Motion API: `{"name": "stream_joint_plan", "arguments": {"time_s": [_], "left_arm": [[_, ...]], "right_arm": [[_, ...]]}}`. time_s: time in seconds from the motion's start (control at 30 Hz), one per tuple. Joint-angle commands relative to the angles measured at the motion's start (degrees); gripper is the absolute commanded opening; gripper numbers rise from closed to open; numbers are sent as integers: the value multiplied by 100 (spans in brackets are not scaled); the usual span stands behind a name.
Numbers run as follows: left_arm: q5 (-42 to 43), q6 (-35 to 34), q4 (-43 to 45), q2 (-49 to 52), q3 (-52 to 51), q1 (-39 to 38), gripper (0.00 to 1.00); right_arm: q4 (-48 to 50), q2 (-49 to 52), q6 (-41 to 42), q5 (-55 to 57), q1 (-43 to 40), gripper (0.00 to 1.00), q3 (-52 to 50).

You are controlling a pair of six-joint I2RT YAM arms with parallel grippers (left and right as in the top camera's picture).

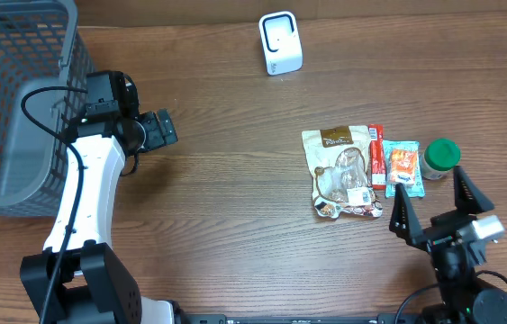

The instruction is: Scan the item barcode

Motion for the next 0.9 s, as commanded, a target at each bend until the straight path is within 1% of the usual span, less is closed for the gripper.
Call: {"name": "stream_joint_plan", "arguments": {"time_s": [0.0,0.27,0.37,0.43,0.87], "left_arm": [[-35,109,7,-68,94,-7,100],[-37,109,7,-68,94,-7,100],[-35,109,7,-68,94,-7,100],[-37,109,7,-68,94,-7,100],[-35,109,7,-68,94,-7,100]], "right_arm": [[-240,-63,-74,-26,-22,100,-61],[-2243,-63,-168,-216,-22,100,-61],[-2199,-68,-828,-282,-22,100,-61],[-2201,-68,-1047,-280,-22,100,-61],[-2203,-68,-1056,-275,-22,100,-61]]}}
